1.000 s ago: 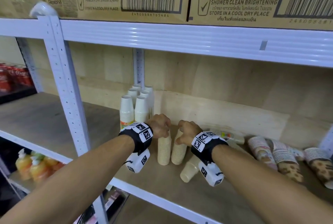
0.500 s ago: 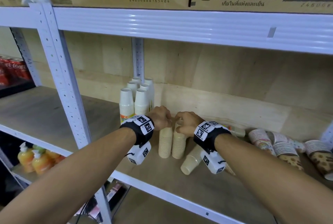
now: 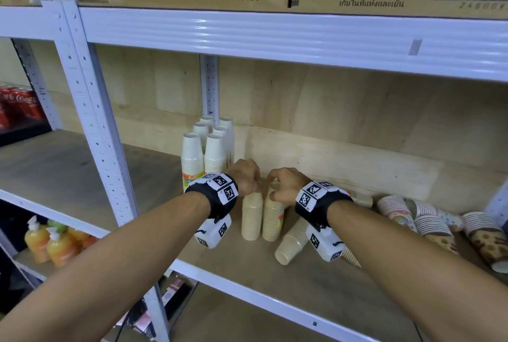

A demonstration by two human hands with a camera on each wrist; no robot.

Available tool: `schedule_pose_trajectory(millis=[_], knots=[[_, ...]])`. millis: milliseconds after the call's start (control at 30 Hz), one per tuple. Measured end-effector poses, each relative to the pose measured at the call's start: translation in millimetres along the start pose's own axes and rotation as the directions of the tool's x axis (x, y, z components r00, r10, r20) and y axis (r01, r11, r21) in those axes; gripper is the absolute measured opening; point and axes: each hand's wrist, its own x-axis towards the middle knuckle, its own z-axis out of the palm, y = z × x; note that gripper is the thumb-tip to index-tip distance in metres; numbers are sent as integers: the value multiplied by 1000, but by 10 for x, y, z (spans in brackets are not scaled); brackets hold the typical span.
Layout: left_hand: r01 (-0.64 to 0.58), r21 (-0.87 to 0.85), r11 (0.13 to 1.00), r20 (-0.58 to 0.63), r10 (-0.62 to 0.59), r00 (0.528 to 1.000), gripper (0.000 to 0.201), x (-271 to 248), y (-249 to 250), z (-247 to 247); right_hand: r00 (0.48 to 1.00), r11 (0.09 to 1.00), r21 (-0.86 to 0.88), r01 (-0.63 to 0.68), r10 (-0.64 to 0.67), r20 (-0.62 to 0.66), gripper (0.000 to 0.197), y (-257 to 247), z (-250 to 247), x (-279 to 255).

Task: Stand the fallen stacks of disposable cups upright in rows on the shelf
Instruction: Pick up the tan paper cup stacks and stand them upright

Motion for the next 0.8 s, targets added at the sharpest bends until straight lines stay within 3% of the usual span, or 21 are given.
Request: schedule_pose_trajectory(millis=[100,300,500,700,800], knots=[[-17,-19,1000,39,17,999,29,19,3,-9,1000,1000,-16,-25,25,-5,34,8,1,2],[12,-44,999,23,-11,1000,43,22,15,-4,1000,1000,-7,-28,28,-12,39,-5,-17,-6],[-4,-51,999,43,6,999,25,58,-18,7,1000,999,-39,-27,27,3,32,-11,-35,4],[-13,-78,997,36,16,999,32,57,-26,-3,999,997,-54,-50,49,-23,36,-3,-32,7],[-9,-75,997,26,11,1000,25,78,-43,6,1000,998,-60,-20,19,-8,35,2,-50,12]])
